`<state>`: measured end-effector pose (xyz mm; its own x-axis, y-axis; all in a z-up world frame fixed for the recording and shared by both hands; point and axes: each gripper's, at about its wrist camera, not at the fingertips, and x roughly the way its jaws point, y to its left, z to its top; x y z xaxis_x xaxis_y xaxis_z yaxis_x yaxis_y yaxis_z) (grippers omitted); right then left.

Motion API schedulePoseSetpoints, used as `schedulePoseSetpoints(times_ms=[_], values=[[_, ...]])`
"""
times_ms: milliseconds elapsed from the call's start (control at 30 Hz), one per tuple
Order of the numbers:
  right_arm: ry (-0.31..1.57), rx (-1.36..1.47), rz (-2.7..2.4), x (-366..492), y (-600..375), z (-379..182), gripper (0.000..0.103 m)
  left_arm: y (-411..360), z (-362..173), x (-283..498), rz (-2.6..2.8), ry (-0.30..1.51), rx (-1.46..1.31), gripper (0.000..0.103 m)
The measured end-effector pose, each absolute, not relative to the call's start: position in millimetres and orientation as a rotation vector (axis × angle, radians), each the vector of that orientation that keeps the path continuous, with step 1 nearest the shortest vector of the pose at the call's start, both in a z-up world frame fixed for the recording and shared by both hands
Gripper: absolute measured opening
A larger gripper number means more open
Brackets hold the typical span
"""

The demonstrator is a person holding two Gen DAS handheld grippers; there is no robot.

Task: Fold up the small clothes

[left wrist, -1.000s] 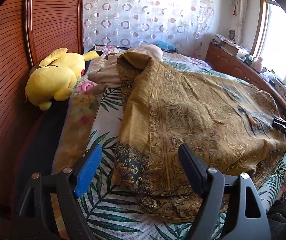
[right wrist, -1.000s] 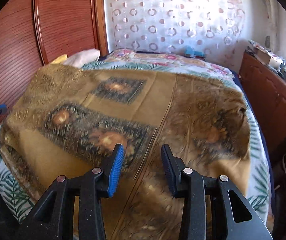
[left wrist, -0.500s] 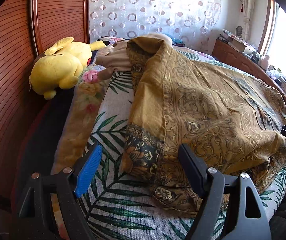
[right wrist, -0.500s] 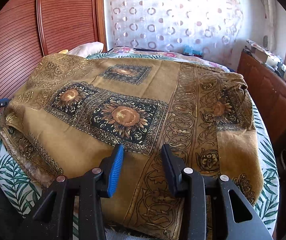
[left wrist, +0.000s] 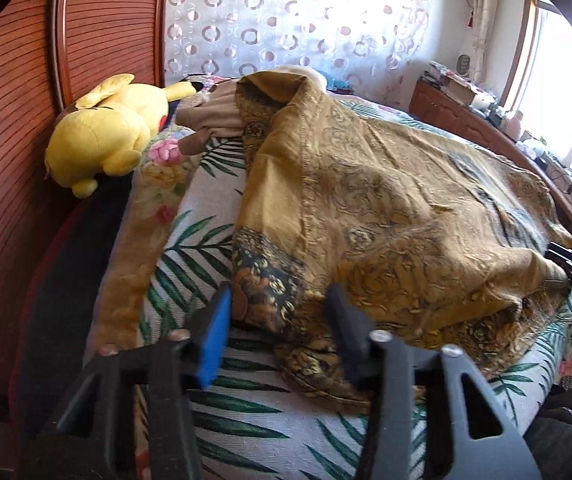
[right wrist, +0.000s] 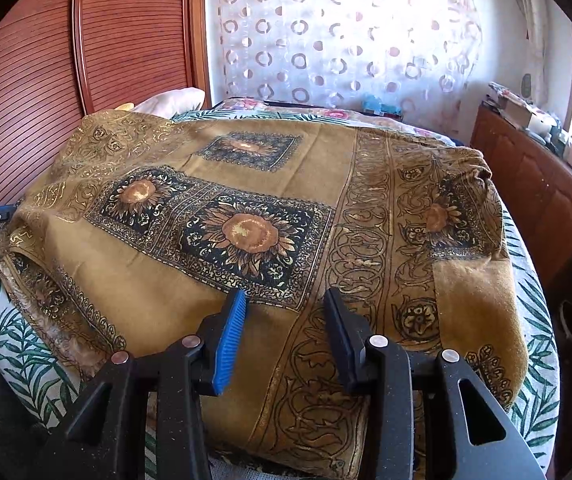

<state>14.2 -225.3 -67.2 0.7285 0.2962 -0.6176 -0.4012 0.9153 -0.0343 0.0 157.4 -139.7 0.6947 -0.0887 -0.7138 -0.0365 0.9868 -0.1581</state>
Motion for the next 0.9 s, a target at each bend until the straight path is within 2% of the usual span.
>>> schedulePoseSetpoints(times_ms=[200,267,433,500,633,900], values=[[0.65,-0.167,0.389,15.8,-227.2,-67.1,0.043,149.9,-138.4,1.7,-0.057,0.813,-0.159,0.023],[0.649,-0.171,0.39,16.3,-227.7,-67.2,0.043,147.8,-138.4,3.2,-0.073,0.817,-0.163,0.01],[0.651,-0.167,0.402,17.0,-229.3,-66.4,0.046,140.8,-111.4,4.3,-0.177,0.729,-0.246,0.007],[0.659,-0.162,0.418,17.5,-229.6,-65.7,0.057,131.3,-93.5,7.8,-0.194,0.69,-0.222,0.007],[0.686,-0.172,0.423,18.6,-229.2,-63.4,0.058,104.3,-54.4,23.6,-0.263,0.607,-0.166,0.007],[0.682,-0.14,0.406,15.0,-248.1,-47.3,0.057,42.5,-8.6,69.4,-0.444,0.545,-0.119,0.007]])
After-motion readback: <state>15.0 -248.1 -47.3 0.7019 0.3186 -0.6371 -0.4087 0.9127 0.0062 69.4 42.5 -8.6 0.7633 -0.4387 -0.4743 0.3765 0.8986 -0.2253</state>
